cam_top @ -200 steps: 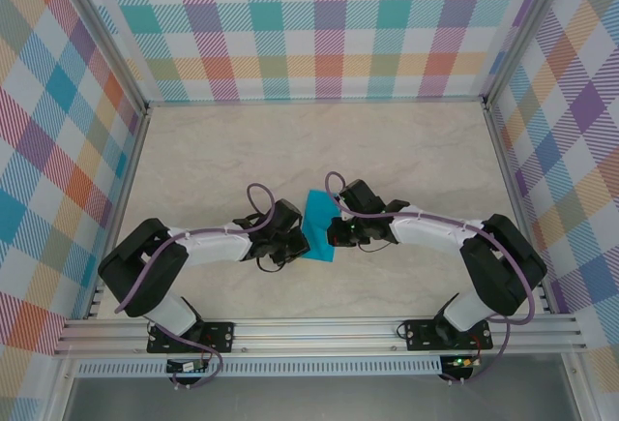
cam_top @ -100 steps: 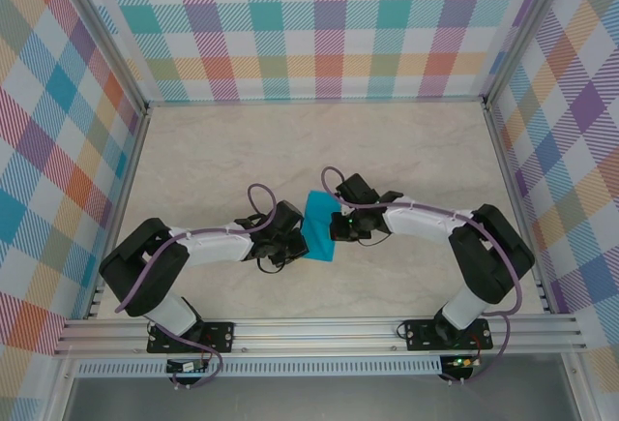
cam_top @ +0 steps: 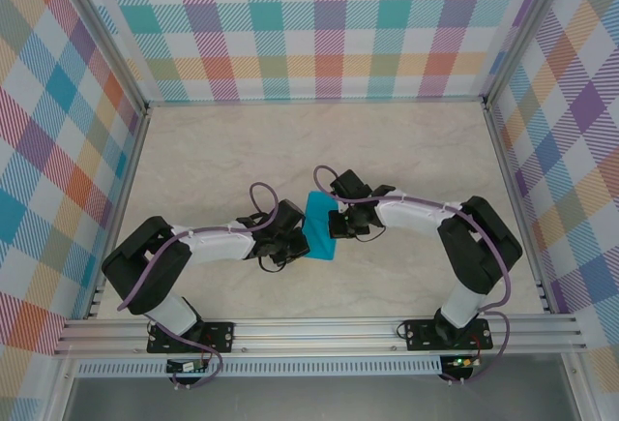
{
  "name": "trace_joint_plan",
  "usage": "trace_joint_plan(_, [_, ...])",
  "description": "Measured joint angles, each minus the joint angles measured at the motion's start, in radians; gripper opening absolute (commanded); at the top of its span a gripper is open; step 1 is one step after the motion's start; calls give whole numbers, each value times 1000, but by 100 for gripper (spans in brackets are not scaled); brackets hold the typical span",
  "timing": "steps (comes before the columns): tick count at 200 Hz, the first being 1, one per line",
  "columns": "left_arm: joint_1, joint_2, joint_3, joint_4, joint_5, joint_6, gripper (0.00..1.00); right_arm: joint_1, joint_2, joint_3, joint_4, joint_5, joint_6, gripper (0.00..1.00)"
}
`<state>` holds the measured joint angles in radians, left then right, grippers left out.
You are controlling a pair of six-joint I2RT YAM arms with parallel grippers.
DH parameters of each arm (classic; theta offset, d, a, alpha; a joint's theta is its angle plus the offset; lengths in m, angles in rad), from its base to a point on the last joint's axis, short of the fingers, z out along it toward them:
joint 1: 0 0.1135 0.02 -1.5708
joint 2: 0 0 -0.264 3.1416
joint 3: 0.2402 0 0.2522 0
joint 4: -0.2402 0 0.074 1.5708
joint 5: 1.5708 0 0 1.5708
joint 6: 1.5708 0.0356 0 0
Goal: Fold a paper plane with a square sheet of paper (pick it up from the middle)
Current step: Fold the triangle a second time at the center of the table.
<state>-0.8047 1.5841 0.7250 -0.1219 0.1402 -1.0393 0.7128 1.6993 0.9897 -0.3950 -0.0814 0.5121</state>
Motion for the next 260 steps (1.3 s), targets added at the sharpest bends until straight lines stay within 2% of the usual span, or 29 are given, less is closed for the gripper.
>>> trace_joint_plan(260, [-4,3,5,-7,-4,8,13,0,76,52,-41,41,-36,4])
